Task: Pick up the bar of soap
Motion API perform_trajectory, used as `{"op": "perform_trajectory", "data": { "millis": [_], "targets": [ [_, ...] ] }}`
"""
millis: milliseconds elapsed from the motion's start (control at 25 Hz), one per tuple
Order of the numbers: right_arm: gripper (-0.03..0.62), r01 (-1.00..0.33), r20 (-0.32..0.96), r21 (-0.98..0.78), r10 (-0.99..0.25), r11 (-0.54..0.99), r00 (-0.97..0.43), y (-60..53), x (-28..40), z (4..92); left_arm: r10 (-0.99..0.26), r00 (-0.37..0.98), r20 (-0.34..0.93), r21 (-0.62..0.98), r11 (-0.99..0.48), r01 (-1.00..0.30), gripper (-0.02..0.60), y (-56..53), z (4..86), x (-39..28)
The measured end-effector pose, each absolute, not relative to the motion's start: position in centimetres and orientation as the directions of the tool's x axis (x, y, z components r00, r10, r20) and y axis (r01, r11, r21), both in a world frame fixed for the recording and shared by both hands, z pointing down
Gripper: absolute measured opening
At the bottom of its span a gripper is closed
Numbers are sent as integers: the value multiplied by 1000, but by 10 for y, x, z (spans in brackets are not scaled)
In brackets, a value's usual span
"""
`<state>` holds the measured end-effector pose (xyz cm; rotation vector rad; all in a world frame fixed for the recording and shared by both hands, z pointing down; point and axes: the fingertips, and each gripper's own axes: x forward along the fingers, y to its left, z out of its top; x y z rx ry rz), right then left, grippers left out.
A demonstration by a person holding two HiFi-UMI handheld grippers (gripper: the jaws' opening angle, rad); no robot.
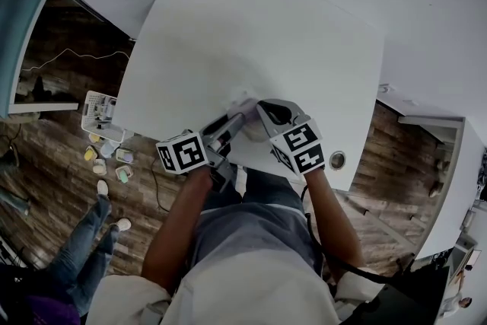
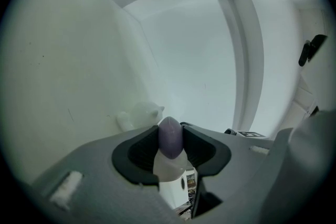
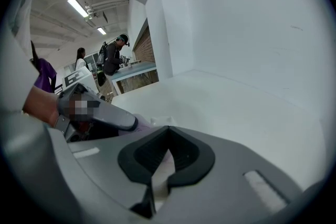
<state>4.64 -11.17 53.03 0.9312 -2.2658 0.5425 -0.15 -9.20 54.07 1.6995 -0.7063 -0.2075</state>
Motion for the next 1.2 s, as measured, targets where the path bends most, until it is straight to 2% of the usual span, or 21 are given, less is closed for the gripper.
{"op": "perform_trajectory", "data": {
  "millis": [320, 1200],
  "targets": [
    [3, -750, 665, -154, -493, 643, -560, -114, 51, 527, -562, 803, 197, 958, -66, -281, 146, -91, 538, -3],
    [3, -775, 612, -144, -560, 615, -558, -108, 55, 492, -576, 800, 166, 940, -153, -304, 146, -99, 508, -11]
  ]
}}
